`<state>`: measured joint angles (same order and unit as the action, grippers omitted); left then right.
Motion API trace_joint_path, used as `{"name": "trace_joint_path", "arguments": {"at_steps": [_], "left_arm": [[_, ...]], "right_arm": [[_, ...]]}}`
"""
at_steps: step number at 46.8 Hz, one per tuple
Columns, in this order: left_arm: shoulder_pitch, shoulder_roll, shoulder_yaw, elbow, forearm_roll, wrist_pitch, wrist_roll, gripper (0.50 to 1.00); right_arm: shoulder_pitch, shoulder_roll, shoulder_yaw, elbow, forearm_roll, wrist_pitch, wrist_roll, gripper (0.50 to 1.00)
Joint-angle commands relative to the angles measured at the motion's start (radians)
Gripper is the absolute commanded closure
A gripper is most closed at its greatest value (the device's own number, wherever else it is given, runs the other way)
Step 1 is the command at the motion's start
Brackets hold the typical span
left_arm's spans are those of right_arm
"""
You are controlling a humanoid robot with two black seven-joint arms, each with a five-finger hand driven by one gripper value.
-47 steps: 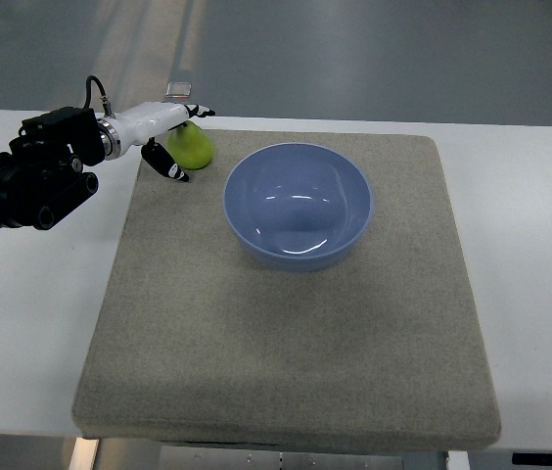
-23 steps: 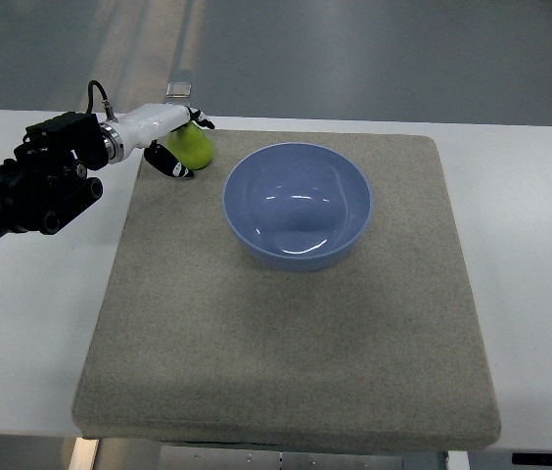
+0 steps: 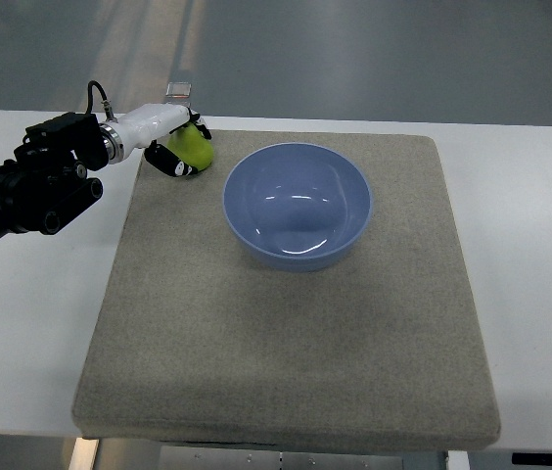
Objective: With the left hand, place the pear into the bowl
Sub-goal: 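Close the left hand fingers to grip the pear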
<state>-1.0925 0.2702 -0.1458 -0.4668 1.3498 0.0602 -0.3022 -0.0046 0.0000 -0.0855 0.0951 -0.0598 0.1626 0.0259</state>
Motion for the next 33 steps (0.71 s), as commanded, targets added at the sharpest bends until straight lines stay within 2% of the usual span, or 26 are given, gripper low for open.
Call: {"name": "trace_joint_path", "arguments": {"at_steps": [1,33], "left_arm": [[-0.001,0.001,0.0,-0.001,-0.001,-0.005,0.002,1.0],[-0.018,0.006,-0.014,-0.015,-0.058,-0.002,0.005,1.0]], "right_arm": [[0.0,0.0,0.001,0.0,0.0,0.0,0.0,0.574],[0.0,0.0,0.0,0.0,0.0,0.0,0.0,0.574]]}}
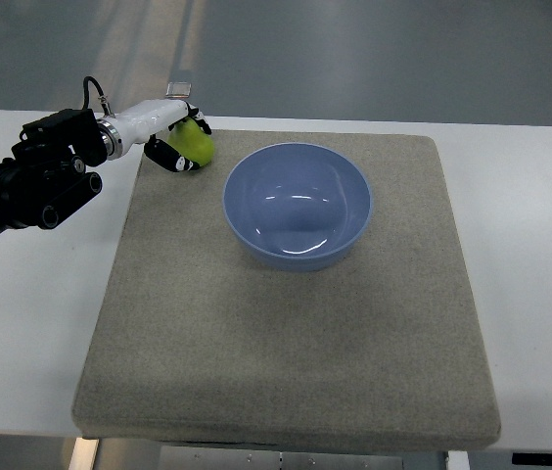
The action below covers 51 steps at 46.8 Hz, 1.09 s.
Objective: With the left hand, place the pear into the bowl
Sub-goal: 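Close the left hand fingers to grip the pear, then lift the pear with the left hand and carry it over the blue bowl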
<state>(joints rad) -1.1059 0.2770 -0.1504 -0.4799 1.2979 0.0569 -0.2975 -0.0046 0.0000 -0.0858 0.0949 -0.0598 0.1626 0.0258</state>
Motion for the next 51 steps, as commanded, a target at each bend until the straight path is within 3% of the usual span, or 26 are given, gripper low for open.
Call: {"name": "trace_joint_path", "arguments": {"at_steps": [1,9,33,51], "left_arm": [[-0.005,0.001,-0.014,-0.002,-0.008,0.0,0.0,1.0],[-0.038,0.004,-0.028,-0.009,-0.014,-0.005,0.0,1.0],[-0.127,0.057,-0.028,-0.17,-0.025,-0.012,-0.002,1.0],[-0.176,0.14,-0.025,-0.368,-0.012,-0.074,-0.006,1.0]], "right_arm": [[0.0,0.0,0.0,0.0,0.0,0.0,0.0,0.574],[0.0,0.0,0.0,0.0,0.0,0.0,0.0,0.574],[0.0,0.0,0.0,0.0,0.0,0.0,0.0,0.574],[0.0,0.0,0.0,0.0,0.0,0.0,0.0,0.574]]}}
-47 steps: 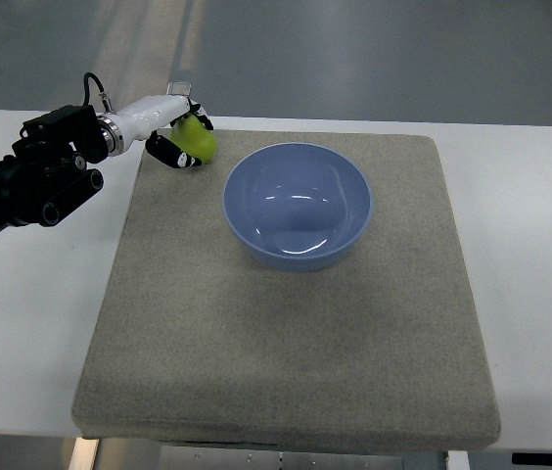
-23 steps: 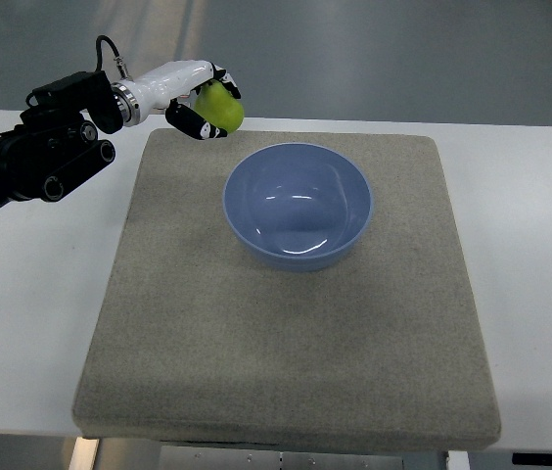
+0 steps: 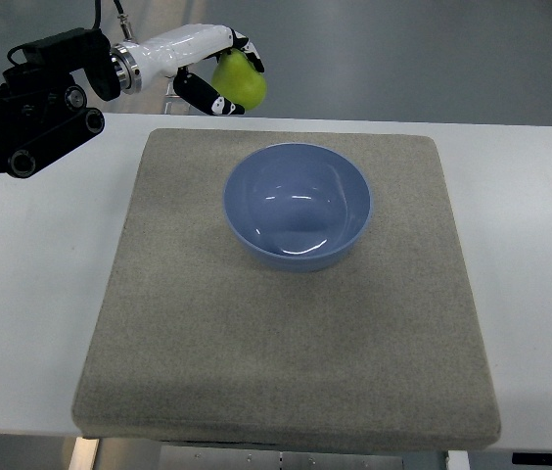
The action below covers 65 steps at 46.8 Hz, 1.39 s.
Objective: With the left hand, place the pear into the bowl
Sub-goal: 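Lift the pear with the left hand and carry it over the blue bowl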
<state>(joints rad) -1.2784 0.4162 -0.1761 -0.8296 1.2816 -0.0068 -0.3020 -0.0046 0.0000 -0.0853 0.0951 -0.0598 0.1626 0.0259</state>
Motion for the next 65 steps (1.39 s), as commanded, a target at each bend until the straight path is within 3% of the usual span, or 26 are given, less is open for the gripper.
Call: {"name": "trace_joint_path", "arguments": {"at_steps": [1,30,46,65], "left_arm": [[-0.004,0.003,0.003,-0.025,0.005,-0.016,-0.005,1.0],[-0.045,0.027,0.02,-0.238,0.088,-0.196,-0.015,1.0],[-0.041,0.019,0.02,-0.295,0.199,-0.22,-0.015,1.0],[0.019,0.004,0.021,-0.289,0.248,-0.219,-0.014,1.0]], "right_arm": [[0.0,0.0,-0.001,0.0,0.0,0.0,0.0,0.574],[0.0,0.0,-0.001,0.0,0.0,0.0,0.0,0.574],[0.0,0.0,0.001,0.0,0.0,0.0,0.0,0.574],[0.0,0.0,-0.001,0.0,0.0,0.0,0.0,0.574]]}}
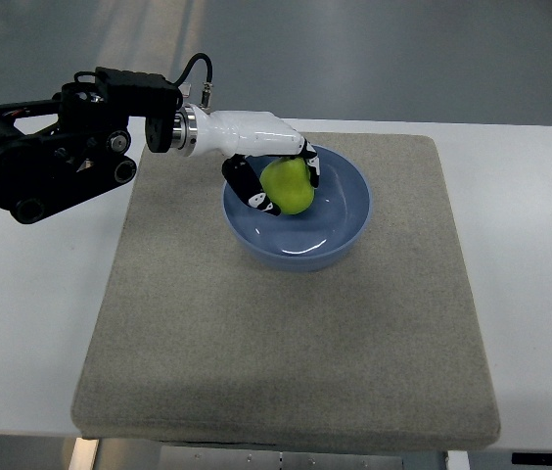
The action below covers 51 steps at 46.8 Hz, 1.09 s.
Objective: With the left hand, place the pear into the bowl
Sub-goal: 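Lift the pear with the left hand and carry it over the blue bowl, then lower the pear into the bowl and open the left hand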
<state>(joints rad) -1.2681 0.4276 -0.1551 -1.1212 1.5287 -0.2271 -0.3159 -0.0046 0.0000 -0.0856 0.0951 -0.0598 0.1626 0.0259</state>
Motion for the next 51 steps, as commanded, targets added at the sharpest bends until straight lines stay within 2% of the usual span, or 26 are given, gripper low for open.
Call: {"name": "trace_joint_path", "arguments": {"at_steps": [1,11,12,13,14,15,18,23,28,45,51], "left_arm": [[0.01,-0.01,0.0,0.004,0.001,0.002,0.0,1.0],[0.019,-0.032,-0.001,0.008,-0.001,0.006,0.001,1.0],[0.022,-0.035,-0.001,0.008,-0.002,0.008,0.001,0.888],[0.026,-0.036,-0.001,0.006,-0.004,0.009,0.0,0.741],[0.027,-0.036,-0.003,0.004,-0.005,0.009,0.0,0.657],[0.029,-0.036,-0.003,0.004,-0.007,0.009,0.0,0.645],[0.03,-0.036,-0.003,0.004,-0.007,0.009,0.0,0.622],[0.032,-0.036,-0.003,0.004,-0.007,0.008,0.0,0.619],[0.032,-0.036,-0.003,0.004,-0.009,0.009,0.0,0.553],[0.027,-0.035,-0.038,0.011,-0.015,0.017,0.0,0.553],[0.019,-0.033,-0.089,0.066,-0.016,0.017,0.001,0.553]], "right_arm": [[0.0,0.0,0.001,0.0,0.0,0.0,0.0,0.574],[0.0,0.0,0.0,0.0,0.0,0.0,-0.001,0.574],[0.0,0.0,0.001,0.0,0.0,0.0,0.0,0.574],[0.0,0.0,0.001,0.0,0.0,0.0,0.0,0.574],[0.0,0.0,0.0,0.0,0.0,0.0,0.0,0.574],[0.0,0.0,0.001,0.0,0.0,0.0,0.0,0.574],[0.0,0.0,0.0,0.0,0.0,0.0,0.0,0.574],[0.0,0.0,0.001,0.0,0.0,0.0,0.0,0.574],[0.0,0.0,0.0,0.0,0.0,0.0,0.0,0.574],[0.0,0.0,0.0,0.0,0.0,0.0,0.0,0.574],[0.0,0.0,0.0,0.0,0.0,0.0,0.0,0.574]]}}
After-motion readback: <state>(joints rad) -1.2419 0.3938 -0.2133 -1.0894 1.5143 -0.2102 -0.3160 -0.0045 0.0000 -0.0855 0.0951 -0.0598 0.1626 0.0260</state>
